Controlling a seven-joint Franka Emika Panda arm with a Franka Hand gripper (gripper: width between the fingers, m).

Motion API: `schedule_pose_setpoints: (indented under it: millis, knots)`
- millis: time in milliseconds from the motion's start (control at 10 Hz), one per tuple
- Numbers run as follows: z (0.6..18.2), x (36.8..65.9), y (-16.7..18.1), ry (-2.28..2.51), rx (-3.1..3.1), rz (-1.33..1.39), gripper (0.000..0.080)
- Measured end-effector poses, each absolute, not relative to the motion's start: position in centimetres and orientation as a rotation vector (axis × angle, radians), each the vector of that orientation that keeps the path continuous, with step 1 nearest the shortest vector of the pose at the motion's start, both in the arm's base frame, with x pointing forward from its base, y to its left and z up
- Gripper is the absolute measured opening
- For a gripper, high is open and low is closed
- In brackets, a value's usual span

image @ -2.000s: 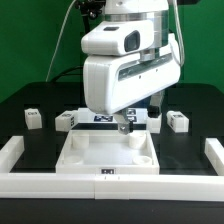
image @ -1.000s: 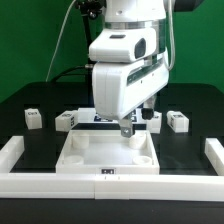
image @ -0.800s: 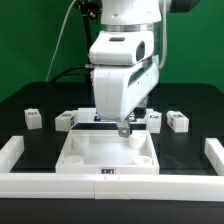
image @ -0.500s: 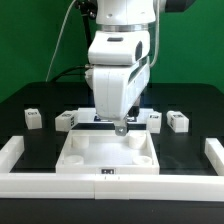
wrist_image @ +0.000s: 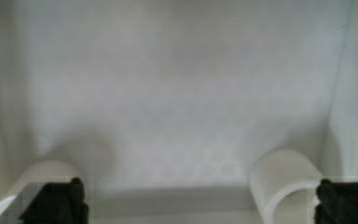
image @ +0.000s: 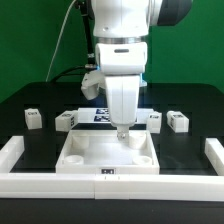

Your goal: Assemble one leg

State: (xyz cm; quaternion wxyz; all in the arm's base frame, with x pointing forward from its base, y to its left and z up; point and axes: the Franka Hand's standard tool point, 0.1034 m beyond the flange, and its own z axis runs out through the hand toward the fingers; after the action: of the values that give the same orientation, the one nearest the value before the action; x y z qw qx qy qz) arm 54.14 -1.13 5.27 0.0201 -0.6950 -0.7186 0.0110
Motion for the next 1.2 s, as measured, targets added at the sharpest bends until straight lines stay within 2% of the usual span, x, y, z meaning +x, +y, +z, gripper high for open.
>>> schedule_pose_setpoints:
  millis: [700,1000,1200]
  knots:
    - [4.6,53.3,-1.6,-2.318,-2.073,0.073,0.065]
    - [2.4,49.4,-1.5,-2.316,-2.078,0.04,0.065]
    - [2.1,49.0,-1.6,-2.308,-2.081,0.045,0.065]
